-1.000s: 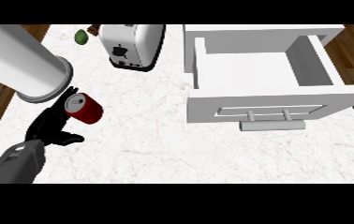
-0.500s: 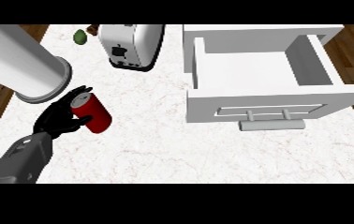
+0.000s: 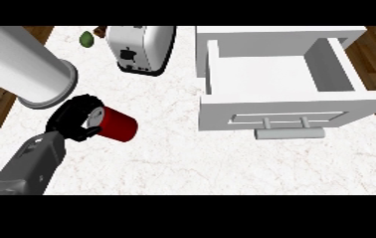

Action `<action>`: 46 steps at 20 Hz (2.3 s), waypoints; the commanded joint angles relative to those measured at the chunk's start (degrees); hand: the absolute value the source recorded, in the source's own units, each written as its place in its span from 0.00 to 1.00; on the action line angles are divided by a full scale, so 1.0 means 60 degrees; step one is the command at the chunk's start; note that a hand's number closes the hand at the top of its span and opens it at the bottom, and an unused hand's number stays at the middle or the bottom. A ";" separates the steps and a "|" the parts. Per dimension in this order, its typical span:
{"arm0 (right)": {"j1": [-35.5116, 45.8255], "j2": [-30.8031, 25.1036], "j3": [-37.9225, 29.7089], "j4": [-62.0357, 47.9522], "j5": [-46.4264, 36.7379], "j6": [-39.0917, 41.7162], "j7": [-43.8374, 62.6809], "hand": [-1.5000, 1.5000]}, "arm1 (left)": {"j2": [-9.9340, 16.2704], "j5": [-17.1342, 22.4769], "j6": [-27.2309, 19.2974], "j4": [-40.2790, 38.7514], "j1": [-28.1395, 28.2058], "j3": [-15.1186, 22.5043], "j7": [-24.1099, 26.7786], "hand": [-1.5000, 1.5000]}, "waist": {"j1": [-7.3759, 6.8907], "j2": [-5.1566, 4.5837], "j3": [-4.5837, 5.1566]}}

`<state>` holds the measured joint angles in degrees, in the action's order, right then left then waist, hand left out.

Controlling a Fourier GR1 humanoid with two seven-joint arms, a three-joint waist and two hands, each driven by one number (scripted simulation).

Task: Pick up the can, place it into the drawer and close the drawer

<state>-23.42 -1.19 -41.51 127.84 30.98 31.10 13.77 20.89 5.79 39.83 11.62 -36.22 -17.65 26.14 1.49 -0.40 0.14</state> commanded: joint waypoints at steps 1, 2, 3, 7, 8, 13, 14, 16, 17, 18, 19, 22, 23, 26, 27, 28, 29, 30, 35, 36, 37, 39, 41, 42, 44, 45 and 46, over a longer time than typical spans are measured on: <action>-0.0061 -0.0161 -0.0283 0.0141 0.0420 -0.0092 0.0185 0.00 | -0.0020 0.0071 0.0995 0.0267 -0.0197 0.0012 0.0443 1.00 | 0.0017 0.0008 -0.0001; -0.0219 0.0187 0.0072 0.0425 0.0077 -0.0315 0.0121 0.00 | -0.0024 0.0318 0.1318 0.0491 -0.0341 -0.0113 0.0233 1.00 | -0.0085 0.0056 -0.0012; -0.0251 0.0189 0.0083 0.0055 -0.0235 -0.0162 -0.0203 0.00 | -0.0348 0.0367 0.0831 0.0691 -0.0454 -0.0092 0.0032 1.00 | -0.0132 0.0073 -0.0023; -0.0510 -0.0015 -0.0397 0.0055 0.0324 0.0048 -0.0147 0.00 | -0.1473 0.0875 -0.1898 0.1234 0.0211 -0.0630 0.0701 1.00 | -0.0311 0.0171 -0.0041; -0.0534 0.0193 -0.0020 0.0125 -0.0044 -0.0098 -0.0214 0.00 | -0.1990 0.0988 -0.2971 0.1234 0.0009 -0.0799 0.0723 1.00 | -0.0334 0.0178 -0.0049; -0.0234 -0.0104 -0.0359 0.0453 0.0397 -0.0615 0.0399 0.00 | -0.3009 0.1118 -0.4595 0.2760 0.0020 -0.0556 0.0177 1.00 | -0.0479 0.0209 -0.0048; -0.0765 0.0193 -0.0298 0.0313 0.0299 -0.0159 -0.0222 0.00 | -0.3009 0.1172 -0.4353 0.3439 0.0373 -0.0395 0.0060 1.00 | -0.0405 0.0204 -0.0047; -0.1082 0.0195 -0.0268 0.0429 0.0410 -0.0118 -0.0351 0.00 | -0.3295 0.1113 -0.5084 0.4191 0.0097 -0.0254 -0.0164 1.00 | -0.0376 0.0220 -0.0049; -0.1399 0.0196 0.0043 0.0821 0.0579 -0.0630 -0.0084 0.00 | -0.3311 0.1020 -0.5285 0.4660 0.0168 -0.0107 -0.0411 1.00 | -0.0452 0.0282 -0.0055; -0.0359 -0.0040 0.0007 0.0604 0.0254 -0.0725 0.0405 0.00 | -0.3452 0.1183 -0.5576 0.4894 0.0327 0.0408 -0.0224 1.00 | -0.0440 0.0179 -0.0037; -0.0189 -0.0245 -0.0155 0.0698 0.0208 -0.1069 0.0546 0.00 | -0.3325 0.1072 -0.5230 0.5663 0.0241 0.0306 -0.1151 1.00 | -0.0630 0.0227 -0.0045; -0.0878 0.0193 0.0014 0.0481 0.0169 -0.0342 -0.0228 0.00 | -0.3470 0.1393 -0.6390 0.7063 0.0322 0.0924 -0.2428 1.00 | -0.0418 0.0219 -0.0045; -0.0868 0.0194 0.0303 0.0805 0.0160 -0.0707 -0.0092 0.00 | -0.3472 0.1627 -0.6742 0.7372 0.0441 0.1421 -0.2556 1.00 | -0.0332 0.0182 -0.0036; -0.1207 0.0191 0.0399 0.0583 0.0173 -0.0679 -0.0478 0.00 | -0.3477 0.1745 -0.7684 0.8653 0.0663 0.2177 -0.3155 1.00 | -0.0227 0.0149 -0.0034; -0.1289 0.0192 0.0336 0.0769 0.0113 -0.0596 -0.0429 0.00 | -0.3478 0.1837 -0.7654 0.9687 0.0946 0.2193 -0.4134 1.00 | -0.0320 0.0177 -0.0036; -0.1233 0.0194 0.0228 0.0992 0.0458 -0.0777 -0.0222 0.00 | -0.3479 0.2007 -0.8383 0.9859 0.0648 0.2748 -0.4151 1.00 | -0.0252 0.0174 -0.0033; -0.0774 0.0195 0.0293 0.0183 -0.0183 -0.0367 -0.0622 0.00 | -0.3480 0.1707 -0.8234 0.9647 0.0250 0.2253 -0.4282 1.00 | -0.0240 0.0106 -0.0031; -0.0586 -0.0415 -0.0242 0.0273 0.0748 -0.0569 -0.0110 0.00 | -0.3480 0.1526 -0.8537 1.0501 0.0714 0.2768 -0.4616 1.00 | -0.0285 0.0128 -0.0029; -0.0656 0.0181 -0.0004 0.0549 0.0281 -0.0341 -0.0121 0.00 | -0.3400 0.1271 -0.9337 1.0221 -0.0432 0.3004 -0.5162 1.00 | -0.0164 0.0074 -0.0025; -0.1850 0.0193 0.0808 0.0773 0.0112 -0.0544 -0.0986 0.00 | -0.3311 0.1248 -0.9647 1.1019 -0.0332 0.3131 -0.5925 1.00 | -0.0124 0.0109 -0.0031; -0.0487 0.0186 0.0428 0.0655 -0.0146 -0.0784 -0.0027 0.00 | -0.3480 0.1128 -1.0054 1.1004 -0.0910 0.3197 -0.6227 1.00 | -0.0224 0.0082 -0.0027; -0.0649 0.0171 0.0279 0.0774 0.0029 -0.0600 0.0004 0.00 | -0.3481 0.0930 -1.0530 1.1191 -0.0915 0.3620 -0.6262 1.00 | -0.0190 0.0089 -0.0027; -0.0784 0.0196 0.0248 0.0412 0.0258 -0.0383 -0.0201 0.00 | -0.3481 0.1259 -1.0402 0.9948 -0.1705 0.3463 -0.5784 1.00 | -0.0102 0.0066 -0.0026; -0.0653 0.0179 0.0284 0.1175 0.0413 -0.0854 0.0521 0.00 | -0.3481 0.1248 -1.0279 1.0761 -0.1029 0.3597 -0.6130 1.00 | -0.0174 0.0078 -0.0023; -0.0770 0.0197 0.0532 0.0553 0.0108 -0.0508 -0.0100 0.00 | -0.3482 0.1584 -1.0915 0.9576 -0.2436 0.3563 -0.5979 1.00 | -0.0061 0.0057 -0.0027; -0.0346 -0.0201 0.0213 0.0850 0.0586 -0.0874 0.0462 0.00 | -0.3482 0.1343 -1.0739 0.9533 -0.2602 0.3476 -0.6201 1.00 | -0.0110 0.0059 -0.0024; -0.1082 0.0193 0.0137 0.0920 0.0720 -0.0434 0.0132 0.00 | -0.3482 0.1416 -1.1730 0.9384 -0.3063 0.4161 -0.6277 1.00 | 0.0039 0.0072 -0.0028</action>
<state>-27.94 -0.56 -39.74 132.31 33.08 27.51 14.27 0.05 13.99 -24.70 71.20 -47.92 4.48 -9.83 0.95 0.03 -0.01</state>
